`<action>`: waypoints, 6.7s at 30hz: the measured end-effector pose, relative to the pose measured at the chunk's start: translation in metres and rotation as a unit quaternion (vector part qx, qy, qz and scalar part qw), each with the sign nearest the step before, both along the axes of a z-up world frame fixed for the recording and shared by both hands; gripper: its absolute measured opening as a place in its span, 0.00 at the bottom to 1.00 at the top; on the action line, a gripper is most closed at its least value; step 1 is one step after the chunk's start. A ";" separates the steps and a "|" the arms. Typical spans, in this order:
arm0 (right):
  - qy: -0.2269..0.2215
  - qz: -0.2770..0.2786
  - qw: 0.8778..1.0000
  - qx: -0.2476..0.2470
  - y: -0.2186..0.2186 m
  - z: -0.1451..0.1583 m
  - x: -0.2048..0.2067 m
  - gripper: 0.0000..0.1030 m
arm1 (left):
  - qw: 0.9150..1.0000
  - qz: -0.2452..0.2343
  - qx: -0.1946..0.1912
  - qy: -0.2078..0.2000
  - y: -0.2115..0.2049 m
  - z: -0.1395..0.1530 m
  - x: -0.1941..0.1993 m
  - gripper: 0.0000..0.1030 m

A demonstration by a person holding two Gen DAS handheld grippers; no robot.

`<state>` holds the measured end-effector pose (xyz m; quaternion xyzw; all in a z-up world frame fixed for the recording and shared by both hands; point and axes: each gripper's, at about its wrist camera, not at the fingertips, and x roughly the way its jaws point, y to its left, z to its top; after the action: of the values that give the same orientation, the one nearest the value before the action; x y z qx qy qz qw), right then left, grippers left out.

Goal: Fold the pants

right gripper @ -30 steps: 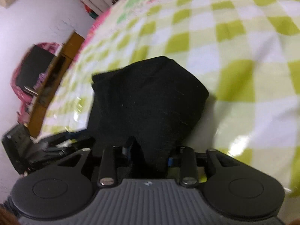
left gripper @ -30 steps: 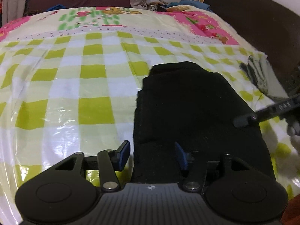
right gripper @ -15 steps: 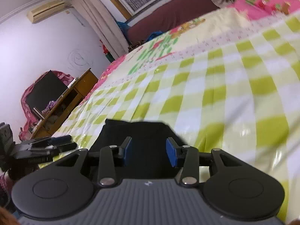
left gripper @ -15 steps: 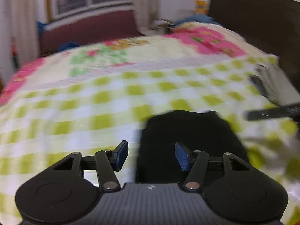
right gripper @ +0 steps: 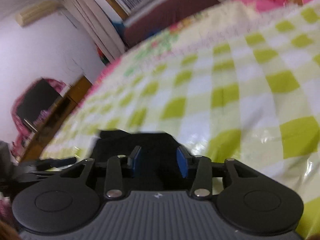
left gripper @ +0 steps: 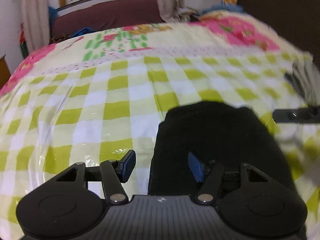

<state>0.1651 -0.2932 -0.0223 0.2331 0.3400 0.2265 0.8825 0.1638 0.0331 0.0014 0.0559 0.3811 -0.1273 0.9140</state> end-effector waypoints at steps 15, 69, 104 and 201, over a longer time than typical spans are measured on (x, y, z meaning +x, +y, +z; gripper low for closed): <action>0.074 -0.048 0.996 0.008 0.020 0.009 -0.051 0.47 | 0.998 -0.008 -0.058 0.001 0.023 -0.006 -0.028 0.76; 0.122 -0.066 0.990 -0.012 0.056 -0.019 -0.090 0.62 | 1.000 -0.001 0.005 -0.002 -0.010 -0.015 -0.066 0.90; 0.063 -0.073 0.993 -0.069 0.071 0.011 -0.115 0.62 | 0.999 0.034 -0.006 -0.027 -0.005 -0.002 -0.105 0.98; 0.062 -0.064 0.982 -0.170 0.089 0.006 -0.150 0.62 | 0.996 0.029 0.065 -0.061 -0.032 -0.004 -0.154 1.00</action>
<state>0.0148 -0.2043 -0.0160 0.1147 0.4118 0.0941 0.8991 0.0103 0.0016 -0.0025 0.1117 0.3331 -0.0718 0.9335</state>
